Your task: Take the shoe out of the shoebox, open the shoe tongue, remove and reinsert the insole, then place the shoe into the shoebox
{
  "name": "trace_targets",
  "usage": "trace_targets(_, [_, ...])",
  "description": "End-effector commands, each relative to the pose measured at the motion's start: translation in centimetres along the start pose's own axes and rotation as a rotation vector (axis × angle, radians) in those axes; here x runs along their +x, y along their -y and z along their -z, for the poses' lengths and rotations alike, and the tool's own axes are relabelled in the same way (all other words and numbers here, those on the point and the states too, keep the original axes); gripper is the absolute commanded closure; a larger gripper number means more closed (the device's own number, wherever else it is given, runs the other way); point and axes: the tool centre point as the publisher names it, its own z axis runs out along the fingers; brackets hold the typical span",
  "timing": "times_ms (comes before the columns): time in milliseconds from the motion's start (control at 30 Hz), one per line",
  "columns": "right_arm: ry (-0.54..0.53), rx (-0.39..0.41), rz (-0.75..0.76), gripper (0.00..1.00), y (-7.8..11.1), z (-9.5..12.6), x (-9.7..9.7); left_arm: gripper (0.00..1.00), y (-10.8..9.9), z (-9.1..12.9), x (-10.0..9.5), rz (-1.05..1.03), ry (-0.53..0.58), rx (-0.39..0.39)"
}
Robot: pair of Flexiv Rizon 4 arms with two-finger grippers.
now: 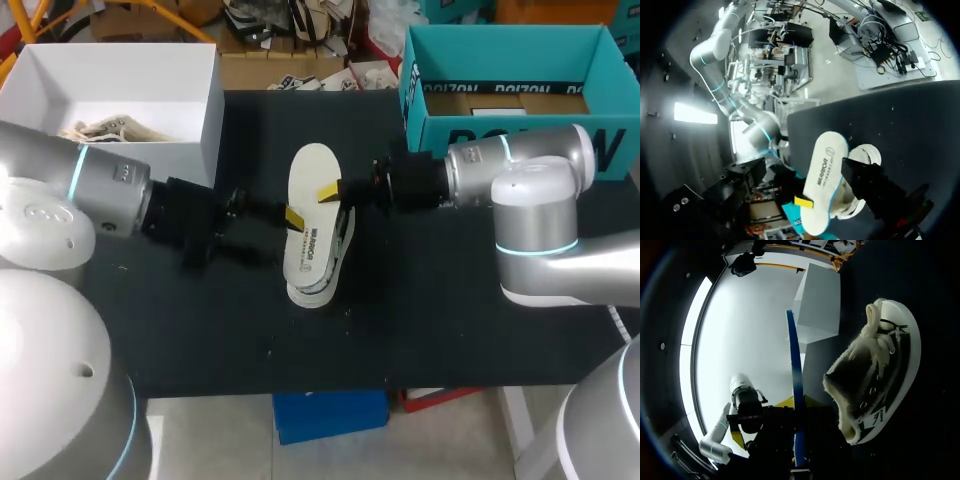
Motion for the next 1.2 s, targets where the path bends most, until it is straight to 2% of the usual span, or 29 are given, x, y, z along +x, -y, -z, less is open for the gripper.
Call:
trace_targets(33, [0.0,-0.002,0.0,1.0,0.0,-0.1,0.0,0.0,0.4,0.3,-2.4,-0.189,-0.779,-0.135])
trace_targets(567, [0.0,-0.002,0.0,1.0,0.0,-0.1,0.0,0.0,0.4,0.3,-2.4,-0.189,-0.779,-0.135])
trace_targets(767, [0.0,-0.002,0.0,1.0,0.0,-0.1,0.0,0.0,-0.5,-1.1,-2.0,-0.117,-0.772,-0.07])
trace_targets(1067, [0.0,-0.002,0.0,1.0,0.0,-0.1,0.0,0.0,-1.0,-2.4,-2.1,-0.116,-0.812,-0.03])
trace_targets(1200, [0.0,-0.002,0.0,1.0,0.0,-0.1,0.0,0.0,-0.8,-2.4,-2.4,-0.114,-0.827,-0.039])
